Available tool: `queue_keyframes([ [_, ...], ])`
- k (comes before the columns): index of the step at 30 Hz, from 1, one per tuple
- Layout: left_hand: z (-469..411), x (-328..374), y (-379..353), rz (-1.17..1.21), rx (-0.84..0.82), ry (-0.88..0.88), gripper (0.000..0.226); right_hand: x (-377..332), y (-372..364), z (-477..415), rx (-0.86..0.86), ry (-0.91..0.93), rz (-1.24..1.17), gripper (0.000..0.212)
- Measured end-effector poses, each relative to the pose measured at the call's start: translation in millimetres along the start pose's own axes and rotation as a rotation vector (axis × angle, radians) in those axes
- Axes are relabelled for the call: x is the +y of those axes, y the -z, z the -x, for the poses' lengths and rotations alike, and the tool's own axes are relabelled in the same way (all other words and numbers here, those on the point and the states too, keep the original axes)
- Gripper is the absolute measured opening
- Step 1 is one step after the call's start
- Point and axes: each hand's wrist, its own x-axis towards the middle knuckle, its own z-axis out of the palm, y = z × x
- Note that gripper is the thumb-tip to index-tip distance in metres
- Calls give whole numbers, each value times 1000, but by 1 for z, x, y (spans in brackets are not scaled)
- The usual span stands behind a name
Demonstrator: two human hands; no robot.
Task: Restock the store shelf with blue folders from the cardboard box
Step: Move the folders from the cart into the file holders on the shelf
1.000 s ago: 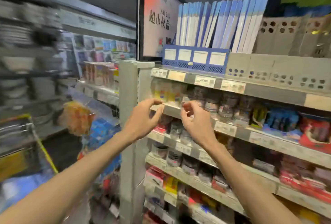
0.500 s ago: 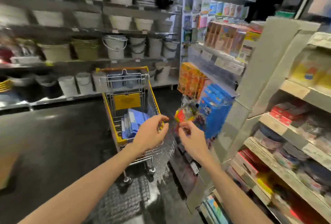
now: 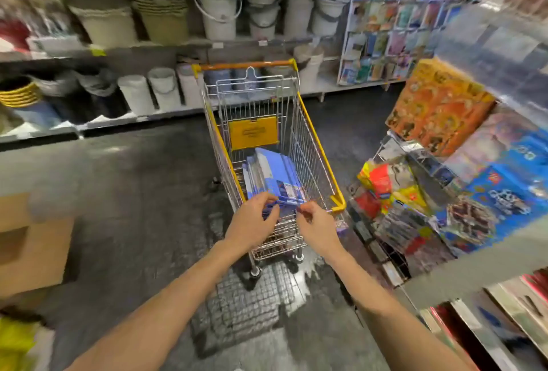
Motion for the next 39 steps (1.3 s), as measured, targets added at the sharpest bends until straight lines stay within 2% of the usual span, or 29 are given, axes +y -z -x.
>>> queue_keyframes([
  [6, -52, -33, -10, 36, -99, 72, 25, 15, -26, -54, -63, -98, 51, 22],
  [14, -167, -88, -46, -24, -214, 201, 31, 54, -51, -176, -116, -273, 6, 18],
  [19, -234, -110, -57, -67, -295, 334, 35, 71, -61, -252, -252, -302, 16, 15],
  [25, -282, -139, -70, 9, -315, 503, 35, 89, -74, -318, -376, -368, 30, 12],
  [33, -362, -204, -97, 64, -335, 659, 36, 106, -121, -375, -411, -551, 20, 14],
  [39, -434, -260, -122, 129, -414, 762, 41, 113, -164, -422, -399, -676, 79, 14],
])
